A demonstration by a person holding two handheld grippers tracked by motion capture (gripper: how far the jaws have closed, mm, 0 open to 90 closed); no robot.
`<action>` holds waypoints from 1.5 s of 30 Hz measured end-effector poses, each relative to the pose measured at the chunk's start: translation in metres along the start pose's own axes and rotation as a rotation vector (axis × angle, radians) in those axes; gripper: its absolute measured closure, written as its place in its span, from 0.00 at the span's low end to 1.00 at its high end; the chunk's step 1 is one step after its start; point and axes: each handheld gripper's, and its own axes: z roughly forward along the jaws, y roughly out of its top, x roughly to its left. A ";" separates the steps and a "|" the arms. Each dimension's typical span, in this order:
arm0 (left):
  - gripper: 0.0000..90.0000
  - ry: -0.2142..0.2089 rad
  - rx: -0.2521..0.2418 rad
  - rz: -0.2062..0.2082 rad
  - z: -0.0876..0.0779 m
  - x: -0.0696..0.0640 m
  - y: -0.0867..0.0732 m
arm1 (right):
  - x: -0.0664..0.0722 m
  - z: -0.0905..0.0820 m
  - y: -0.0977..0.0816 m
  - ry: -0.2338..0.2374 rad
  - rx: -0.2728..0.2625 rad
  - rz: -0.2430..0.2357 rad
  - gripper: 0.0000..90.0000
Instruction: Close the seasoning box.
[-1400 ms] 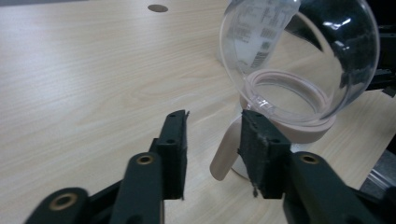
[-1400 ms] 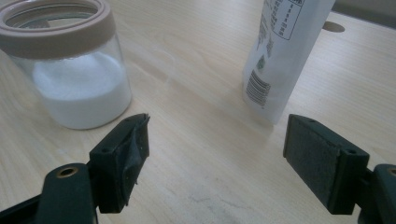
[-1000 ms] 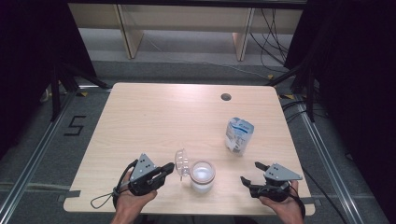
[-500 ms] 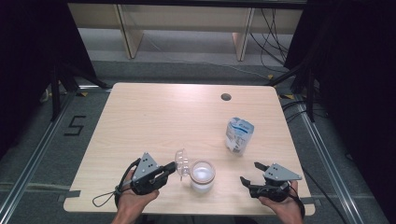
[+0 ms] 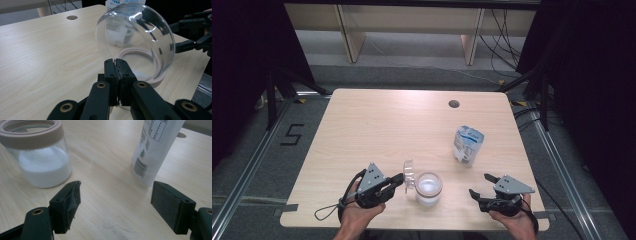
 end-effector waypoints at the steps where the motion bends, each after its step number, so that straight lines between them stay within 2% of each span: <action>1: 0.96 -0.004 0.001 0.007 0.001 0.000 0.000 | 0.000 0.000 0.000 0.002 0.005 0.006 0.27; 6: 0.96 -0.005 0.008 0.010 0.002 -0.002 0.001 | 0.001 0.000 0.000 0.009 0.007 0.008 0.27; 8: 0.96 -0.007 0.004 -0.003 0.003 -0.003 0.001 | 0.001 0.000 0.000 0.009 0.005 0.012 0.27; 10: 0.95 -0.010 0.005 0.014 0.003 -0.003 0.002 | 0.001 0.000 0.000 0.009 0.007 0.010 0.27; 19: 0.94 -0.014 0.010 0.018 0.004 -0.004 0.002 | 0.001 0.000 0.000 0.012 0.008 0.008 0.27; 21: 0.94 -0.022 0.004 0.015 0.005 -0.005 0.001 | 0.002 0.000 0.000 0.010 0.010 0.014 0.27; 22: 0.94 -0.021 0.002 -0.001 0.006 -0.006 0.001 | 0.002 0.000 0.000 0.010 0.010 0.013 0.27; 23: 0.93 -0.019 0.008 0.016 0.006 -0.006 0.002 | 0.002 0.000 0.000 0.010 0.009 0.012 0.27; 25: 0.93 -0.024 0.013 0.008 0.007 -0.007 0.002 | 0.002 0.000 0.000 0.011 0.009 0.014 0.27; 29: 0.90 -0.042 0.020 0.019 0.009 -0.009 0.002 | 0.001 0.002 0.000 0.021 0.005 -0.001 0.27; 31: 0.85 -0.052 0.018 0.007 0.009 -0.009 0.002 | 0.001 0.002 0.000 0.010 -0.004 -0.013 0.27; 32: 0.80 -0.066 0.010 -0.010 0.009 -0.008 0.001 | 0.001 0.002 0.000 0.025 0.004 -0.002 0.27; 33: 0.77 -0.085 0.004 -0.032 0.009 -0.008 0.000 | 0.000 0.002 -0.001 0.009 -0.009 -0.018 0.27; 34: 0.72 -0.091 -0.001 -0.048 0.008 -0.007 -0.001 | 0.001 0.002 -0.001 0.016 -0.002 -0.007 0.27; 37: 0.57 -0.102 -0.002 -0.050 0.005 -0.005 -0.003 | 0.001 0.002 -0.001 0.025 0.000 0.003 0.27; 38: 0.52 -0.099 0.000 -0.067 0.004 -0.005 -0.004 | 0.001 0.002 -0.001 0.038 0.000 0.013 0.27; 39: 0.48 -0.100 0.007 -0.064 0.003 -0.003 -0.006 | 0.001 0.002 -0.001 0.033 0.001 0.014 0.27; 40: 0.44 -0.088 0.010 -0.091 0.002 -0.003 -0.008 | 0.001 0.001 -0.001 0.026 -0.003 0.018 0.27; 41: 0.41 -0.087 0.009 -0.101 0.002 -0.002 -0.010 | 0.000 0.002 -0.001 0.032 -0.007 0.014 0.27; 43: 0.36 -0.088 0.011 -0.106 -0.001 0.001 -0.013 | 0.003 0.001 -0.001 0.035 -0.007 0.045 0.27; 45: 0.33 -0.071 0.019 -0.125 -0.003 0.002 -0.016 | 0.002 0.001 0.000 0.033 -0.010 0.023 0.26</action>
